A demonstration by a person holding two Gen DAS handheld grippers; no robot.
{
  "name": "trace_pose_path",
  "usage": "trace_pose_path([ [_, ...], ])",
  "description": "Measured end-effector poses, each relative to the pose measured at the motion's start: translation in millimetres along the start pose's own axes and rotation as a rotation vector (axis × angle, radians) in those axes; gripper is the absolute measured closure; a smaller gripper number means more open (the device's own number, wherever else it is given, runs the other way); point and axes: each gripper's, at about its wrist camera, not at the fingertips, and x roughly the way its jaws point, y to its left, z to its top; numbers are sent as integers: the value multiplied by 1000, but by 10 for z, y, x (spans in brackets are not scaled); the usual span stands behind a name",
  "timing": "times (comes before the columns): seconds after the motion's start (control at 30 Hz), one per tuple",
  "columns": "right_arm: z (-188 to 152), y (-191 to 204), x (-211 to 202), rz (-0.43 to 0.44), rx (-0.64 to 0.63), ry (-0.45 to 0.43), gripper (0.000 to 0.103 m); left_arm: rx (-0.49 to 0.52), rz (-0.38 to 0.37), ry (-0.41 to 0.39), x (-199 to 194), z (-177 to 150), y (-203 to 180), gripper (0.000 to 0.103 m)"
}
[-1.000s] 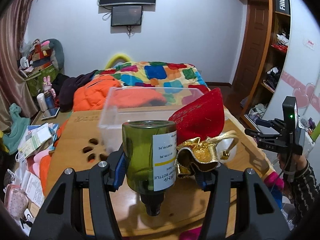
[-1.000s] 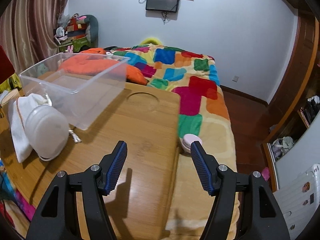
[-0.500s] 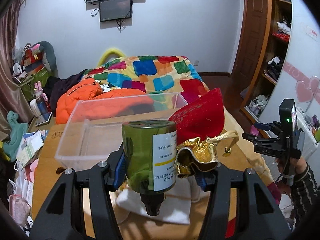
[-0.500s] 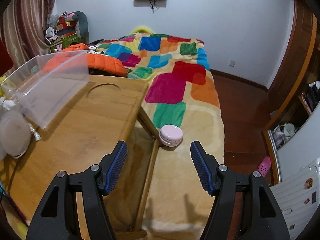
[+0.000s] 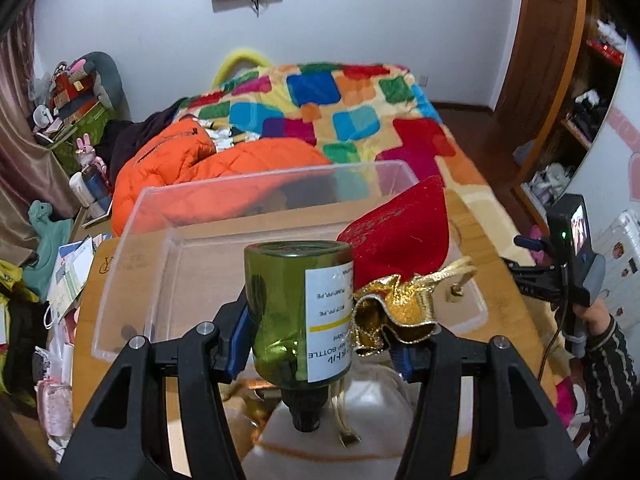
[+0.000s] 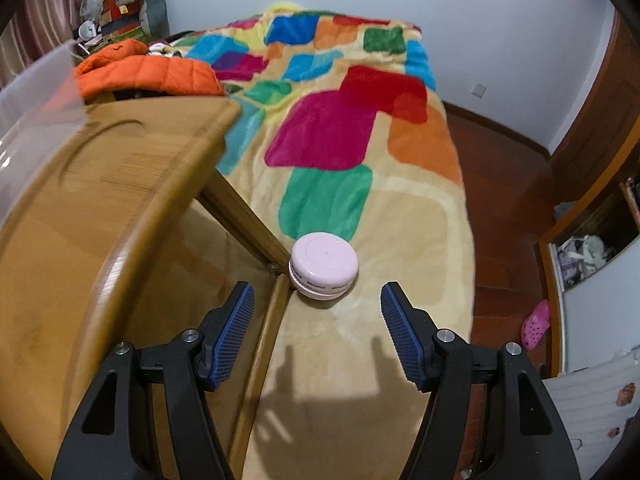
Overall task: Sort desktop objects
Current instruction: 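Close the right gripper around the pink round fan and lift it, then lower the green bottle into the clear box and open the left gripper while the right carries the fan over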
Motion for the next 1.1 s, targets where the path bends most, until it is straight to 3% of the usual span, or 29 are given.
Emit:
trace_pose_path([
  [0.33, 104, -136, 670, 64, 37, 86, 41, 1, 13, 92, 308, 209, 29, 48],
  [0.6, 64, -165, 1066, 62, 48, 128, 43, -1, -2, 127, 473, 264, 33, 48],
  [0.9, 62, -164, 1033, 59, 47, 103, 43, 10, -14, 125, 528, 225, 35, 48],
  [1.1, 94, -212, 695, 6, 41, 59, 43, 17, -23, 112, 459, 220, 52, 48],
])
